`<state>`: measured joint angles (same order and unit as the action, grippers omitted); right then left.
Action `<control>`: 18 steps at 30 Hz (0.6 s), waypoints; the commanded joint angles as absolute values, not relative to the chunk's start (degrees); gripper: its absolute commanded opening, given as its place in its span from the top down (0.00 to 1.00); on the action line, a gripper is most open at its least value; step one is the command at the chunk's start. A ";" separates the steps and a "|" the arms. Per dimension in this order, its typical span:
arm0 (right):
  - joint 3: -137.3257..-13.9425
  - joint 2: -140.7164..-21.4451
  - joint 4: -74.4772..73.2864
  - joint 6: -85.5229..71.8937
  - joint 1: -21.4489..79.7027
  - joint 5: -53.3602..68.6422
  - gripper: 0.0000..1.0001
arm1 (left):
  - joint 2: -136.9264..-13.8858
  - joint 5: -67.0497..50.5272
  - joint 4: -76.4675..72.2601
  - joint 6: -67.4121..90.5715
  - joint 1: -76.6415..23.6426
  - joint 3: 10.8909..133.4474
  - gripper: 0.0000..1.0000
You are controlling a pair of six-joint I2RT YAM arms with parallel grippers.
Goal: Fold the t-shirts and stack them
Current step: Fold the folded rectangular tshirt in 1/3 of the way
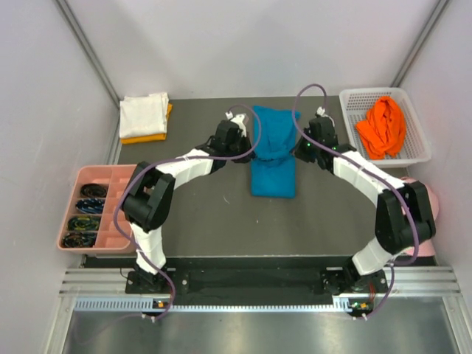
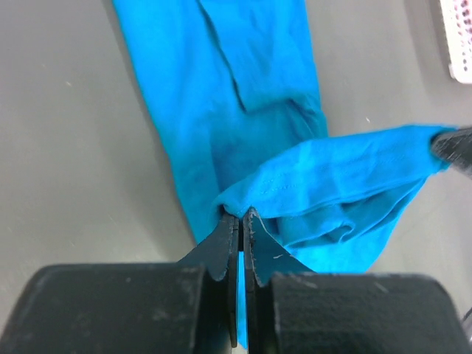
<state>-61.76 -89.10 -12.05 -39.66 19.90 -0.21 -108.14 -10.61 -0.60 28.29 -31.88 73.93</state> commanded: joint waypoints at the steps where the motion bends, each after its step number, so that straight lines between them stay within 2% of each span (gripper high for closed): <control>1: -69.07 -93.77 -7.65 -38.32 17.06 3.68 1.00 | -111.35 -13.97 -4.48 27.33 -29.36 78.92 1.00; 9: -73.48 -101.33 -6.68 -38.67 15.73 5.54 1.00 | -118.29 -17.22 -5.98 27.86 -27.25 83.84 1.00; 18: -73.91 -104.76 -5.80 -38.76 14.86 6.06 1.00 | -124.62 -20.30 -5.63 28.48 -26.81 90.87 1.00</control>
<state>-70.98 -103.46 -8.62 -39.11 15.97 5.30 -123.22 -17.98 -2.94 28.49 -27.24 86.54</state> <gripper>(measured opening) 0.009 0.022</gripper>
